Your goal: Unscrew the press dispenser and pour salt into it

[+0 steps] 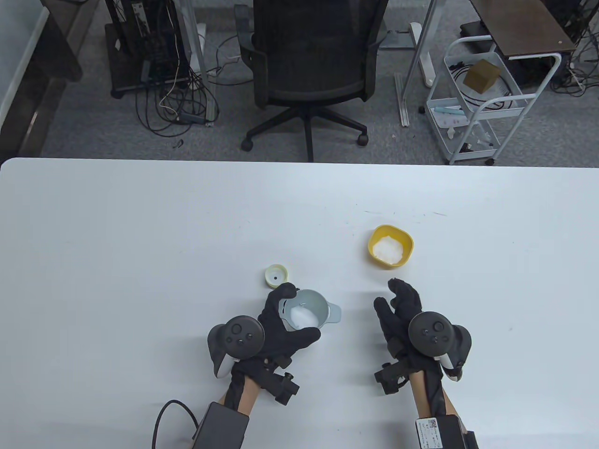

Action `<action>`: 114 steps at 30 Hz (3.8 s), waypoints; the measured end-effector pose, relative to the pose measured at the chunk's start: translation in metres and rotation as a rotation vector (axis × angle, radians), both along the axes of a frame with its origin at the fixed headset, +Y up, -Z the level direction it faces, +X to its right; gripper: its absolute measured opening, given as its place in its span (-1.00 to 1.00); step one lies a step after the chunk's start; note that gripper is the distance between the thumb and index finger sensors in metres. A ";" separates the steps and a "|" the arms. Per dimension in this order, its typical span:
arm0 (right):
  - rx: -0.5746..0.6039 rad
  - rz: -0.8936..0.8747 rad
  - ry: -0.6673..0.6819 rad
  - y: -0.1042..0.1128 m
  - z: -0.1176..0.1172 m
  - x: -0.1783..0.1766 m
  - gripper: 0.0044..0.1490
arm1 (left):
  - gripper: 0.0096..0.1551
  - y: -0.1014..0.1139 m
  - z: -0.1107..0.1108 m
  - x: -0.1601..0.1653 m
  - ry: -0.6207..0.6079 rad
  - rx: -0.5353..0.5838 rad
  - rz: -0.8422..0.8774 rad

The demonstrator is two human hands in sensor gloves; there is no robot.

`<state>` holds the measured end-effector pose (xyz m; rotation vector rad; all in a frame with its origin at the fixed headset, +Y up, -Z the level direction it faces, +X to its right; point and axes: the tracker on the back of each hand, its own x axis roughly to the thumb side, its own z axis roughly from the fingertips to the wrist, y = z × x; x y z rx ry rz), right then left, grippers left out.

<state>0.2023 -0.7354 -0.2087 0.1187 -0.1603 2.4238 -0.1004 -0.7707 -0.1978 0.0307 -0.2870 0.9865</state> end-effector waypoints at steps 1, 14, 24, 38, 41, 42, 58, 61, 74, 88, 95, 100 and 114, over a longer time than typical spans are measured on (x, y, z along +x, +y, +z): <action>-0.001 0.000 0.001 0.000 0.000 0.000 -0.17 | 0.42 0.000 0.000 0.000 0.001 -0.001 0.001; 0.000 -0.004 0.000 -0.001 0.000 0.001 -0.17 | 0.45 0.003 0.001 0.002 0.011 0.022 -0.005; 0.000 -0.004 0.000 -0.001 0.000 0.001 -0.17 | 0.45 0.008 0.002 0.002 0.008 0.046 0.006; -0.014 0.007 0.006 -0.003 0.000 0.000 -0.17 | 0.43 -0.004 0.001 0.000 0.008 -0.002 -0.019; -0.014 0.004 0.005 -0.003 0.000 0.001 -0.17 | 0.45 -0.004 0.001 0.000 0.013 -0.006 -0.012; -0.014 0.003 0.004 -0.003 0.000 0.001 -0.17 | 0.45 -0.004 0.001 0.000 0.013 -0.006 -0.012; -0.016 0.001 0.001 -0.003 -0.001 0.003 -0.17 | 0.46 -0.001 0.001 0.000 0.015 0.009 -0.014; -0.017 0.002 0.000 -0.003 -0.001 0.003 -0.17 | 0.46 0.000 0.001 0.001 0.014 0.012 -0.011; -0.024 0.008 0.006 -0.005 -0.001 0.003 -0.17 | 0.46 0.002 0.002 0.002 0.015 0.025 -0.010; -0.028 0.012 0.007 -0.006 -0.002 0.003 -0.17 | 0.43 -0.004 0.004 0.003 0.019 0.013 -0.045; -0.027 0.014 0.009 -0.007 -0.002 0.003 -0.17 | 0.46 -0.003 0.004 0.003 0.027 -0.003 -0.016; -0.029 0.013 0.006 -0.007 -0.002 0.004 -0.17 | 0.45 -0.001 0.003 0.003 0.035 0.006 -0.020; -0.038 0.020 0.004 -0.008 -0.002 0.004 -0.17 | 0.45 0.001 0.003 0.002 0.043 0.025 0.003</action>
